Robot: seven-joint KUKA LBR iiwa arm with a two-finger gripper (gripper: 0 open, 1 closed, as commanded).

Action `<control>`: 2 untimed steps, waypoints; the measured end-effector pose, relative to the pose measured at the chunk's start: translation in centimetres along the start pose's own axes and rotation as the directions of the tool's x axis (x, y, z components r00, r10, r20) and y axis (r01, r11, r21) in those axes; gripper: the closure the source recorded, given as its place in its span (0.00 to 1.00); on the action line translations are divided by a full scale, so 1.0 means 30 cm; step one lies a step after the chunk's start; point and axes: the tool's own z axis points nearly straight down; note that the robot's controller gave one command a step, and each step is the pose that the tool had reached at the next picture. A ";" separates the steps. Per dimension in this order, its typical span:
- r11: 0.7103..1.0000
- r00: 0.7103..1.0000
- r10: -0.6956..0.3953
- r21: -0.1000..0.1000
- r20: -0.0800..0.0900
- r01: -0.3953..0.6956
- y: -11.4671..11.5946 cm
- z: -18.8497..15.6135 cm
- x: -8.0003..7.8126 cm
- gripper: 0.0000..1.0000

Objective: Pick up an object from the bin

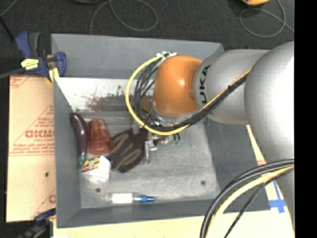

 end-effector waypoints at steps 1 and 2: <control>0.998 0.998 -0.057 -0.003 0.007 0.057 0.079 0.128 -0.016 1.00; 0.998 0.998 -0.056 -0.003 0.006 0.056 0.079 0.128 -0.016 1.00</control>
Offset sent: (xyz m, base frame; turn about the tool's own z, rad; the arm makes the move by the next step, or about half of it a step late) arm 0.0000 0.0000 0.0000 0.0000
